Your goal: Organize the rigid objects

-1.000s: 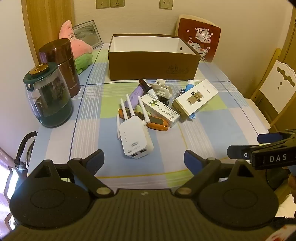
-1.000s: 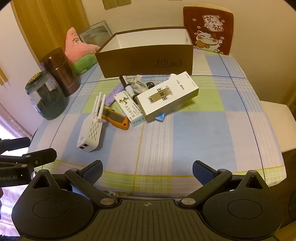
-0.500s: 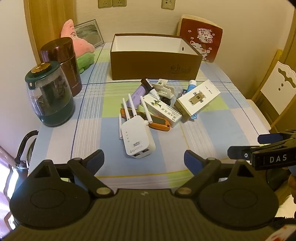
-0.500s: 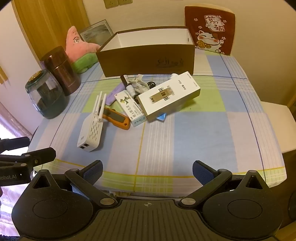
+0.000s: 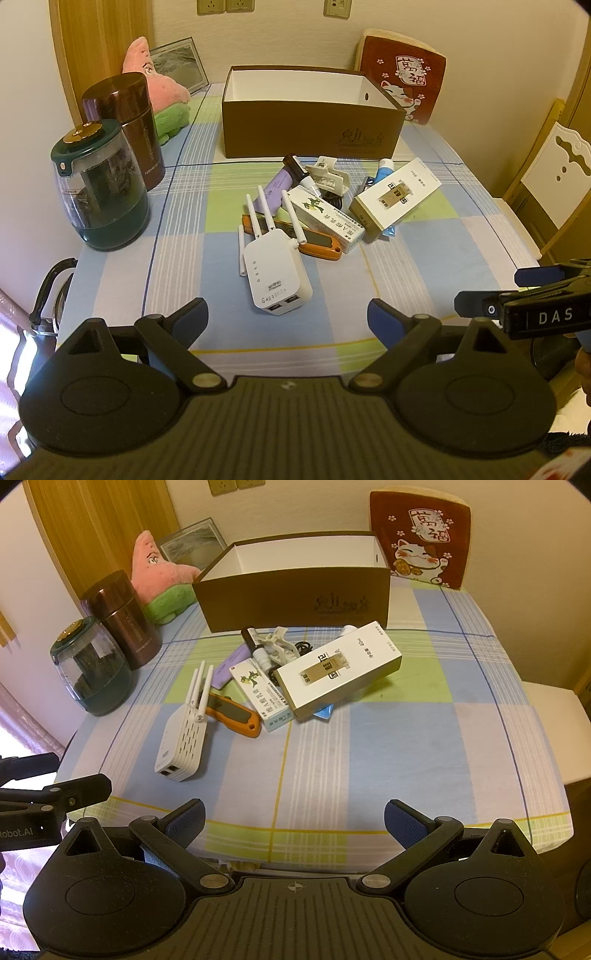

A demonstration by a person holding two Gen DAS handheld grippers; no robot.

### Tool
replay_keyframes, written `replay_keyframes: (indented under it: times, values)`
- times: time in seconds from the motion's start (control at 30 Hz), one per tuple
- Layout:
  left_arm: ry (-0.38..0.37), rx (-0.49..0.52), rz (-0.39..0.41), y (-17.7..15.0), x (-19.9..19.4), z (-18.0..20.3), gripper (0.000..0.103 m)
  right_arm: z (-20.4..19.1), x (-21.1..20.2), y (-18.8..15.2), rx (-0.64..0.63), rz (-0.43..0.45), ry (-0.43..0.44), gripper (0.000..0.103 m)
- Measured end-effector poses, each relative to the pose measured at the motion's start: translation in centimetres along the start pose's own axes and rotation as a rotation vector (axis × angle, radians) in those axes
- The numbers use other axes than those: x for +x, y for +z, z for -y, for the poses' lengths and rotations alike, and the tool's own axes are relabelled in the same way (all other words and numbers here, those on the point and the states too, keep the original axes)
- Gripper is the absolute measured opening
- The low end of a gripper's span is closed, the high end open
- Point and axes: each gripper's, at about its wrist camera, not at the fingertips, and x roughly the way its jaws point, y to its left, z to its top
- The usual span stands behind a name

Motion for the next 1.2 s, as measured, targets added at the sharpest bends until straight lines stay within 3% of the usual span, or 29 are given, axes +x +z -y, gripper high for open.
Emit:
replay_keyframes:
  times: [1.2]
  values:
    - [0.0,-0.001,-0.002,-0.11,-0.1,-0.12,0.091,0.04,0.26,0.22,-0.001,-0.002,0.0,0.101]
